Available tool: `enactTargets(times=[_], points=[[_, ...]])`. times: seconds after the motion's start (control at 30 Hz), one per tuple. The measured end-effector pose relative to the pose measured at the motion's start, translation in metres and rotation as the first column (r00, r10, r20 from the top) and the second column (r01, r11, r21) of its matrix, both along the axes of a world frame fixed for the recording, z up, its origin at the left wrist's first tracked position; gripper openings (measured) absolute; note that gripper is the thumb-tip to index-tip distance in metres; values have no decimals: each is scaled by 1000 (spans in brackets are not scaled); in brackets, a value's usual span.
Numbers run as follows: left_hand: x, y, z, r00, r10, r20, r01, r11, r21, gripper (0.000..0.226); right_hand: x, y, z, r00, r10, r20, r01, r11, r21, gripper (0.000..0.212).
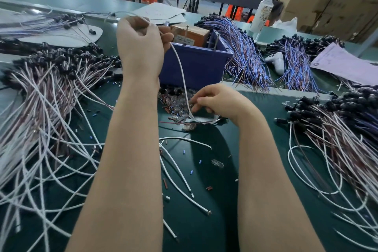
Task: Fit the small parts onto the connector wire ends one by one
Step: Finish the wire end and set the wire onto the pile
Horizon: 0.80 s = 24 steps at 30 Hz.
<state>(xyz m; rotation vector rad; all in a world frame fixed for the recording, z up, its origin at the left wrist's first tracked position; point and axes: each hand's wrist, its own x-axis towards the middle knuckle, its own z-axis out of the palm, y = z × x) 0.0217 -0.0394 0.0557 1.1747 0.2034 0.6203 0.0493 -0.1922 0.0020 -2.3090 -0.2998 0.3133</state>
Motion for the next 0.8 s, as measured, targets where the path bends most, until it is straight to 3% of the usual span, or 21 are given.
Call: enactTargets(times=[0.1,0.23,0.3,0.43,0.53,0.63,0.8], points=[[4,1,-3,1000,10,12,-9,998,-60,12,1,-11,8,997,-69,39,74,989,-126,27],[7,2,-4,998,46,30,-43,994,-105,12,-4,-14,12,999,-9,-30,-3,926,-378,14],[8,3,-4,996,79,38,-73,989,-129,14,-7,-8,10,997,27,-75,-58,887,-458,8],[9,6,-6,985,161,61,-148,972,-180,18,-7,0,3,998,38,-49,-58,853,-519,18],[10,8,-9,975,212,66,-194,959,-207,19,-5,-5,3,1000,3,-10,-7,922,-386,9],[12,12,-13,960,274,63,-254,940,-230,20,-4,-13,4,996,-61,58,68,991,-120,12],[15,20,-21,919,394,26,-369,881,-296,19,-3,-17,5,986,-122,111,78,937,339,19]])
